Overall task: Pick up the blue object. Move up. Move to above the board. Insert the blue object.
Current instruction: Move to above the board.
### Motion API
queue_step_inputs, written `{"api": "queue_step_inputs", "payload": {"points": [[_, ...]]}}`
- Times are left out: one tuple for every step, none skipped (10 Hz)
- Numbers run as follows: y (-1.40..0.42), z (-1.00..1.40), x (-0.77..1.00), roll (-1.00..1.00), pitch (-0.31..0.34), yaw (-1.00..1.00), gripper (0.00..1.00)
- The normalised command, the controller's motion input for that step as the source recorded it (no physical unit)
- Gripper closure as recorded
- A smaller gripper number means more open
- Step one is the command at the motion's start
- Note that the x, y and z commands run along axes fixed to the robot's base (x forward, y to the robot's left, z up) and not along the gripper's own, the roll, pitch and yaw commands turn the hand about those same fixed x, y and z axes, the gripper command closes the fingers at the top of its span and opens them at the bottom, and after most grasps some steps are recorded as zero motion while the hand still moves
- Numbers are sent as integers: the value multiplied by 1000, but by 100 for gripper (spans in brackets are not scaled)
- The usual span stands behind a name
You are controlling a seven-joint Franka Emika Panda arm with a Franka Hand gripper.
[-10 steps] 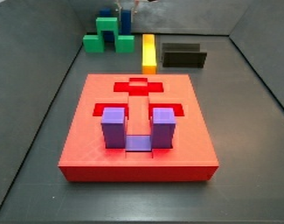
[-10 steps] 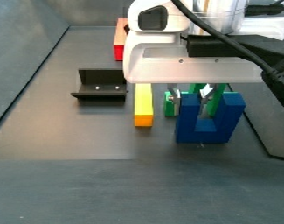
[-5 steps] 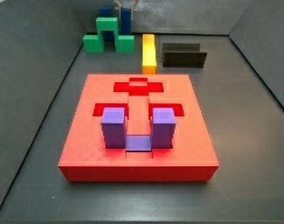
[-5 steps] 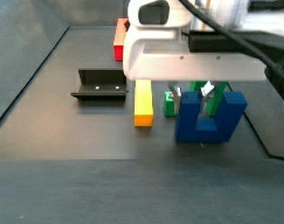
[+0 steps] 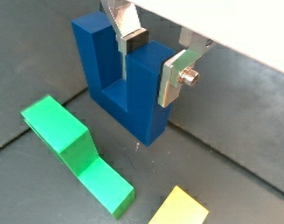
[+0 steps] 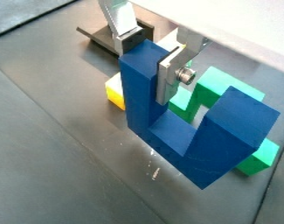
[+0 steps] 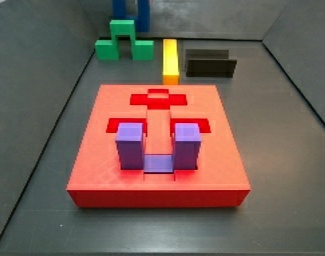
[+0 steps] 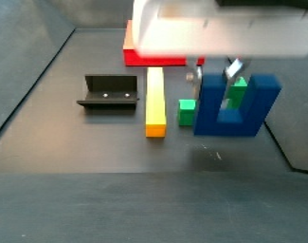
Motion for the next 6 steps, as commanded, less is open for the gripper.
{"api": "queue_step_inputs", "payload": {"points": [[0, 1400, 0, 0, 0, 0, 100], [-9, 1400, -25, -45, 16, -5, 100], [-9, 1400, -56, -20, 30, 0, 100], [-16, 1400, -11, 12, 8, 3, 100], [7, 1400, 47, -7, 47, 3, 100], [4, 508, 19, 5, 95, -1, 100]]}}
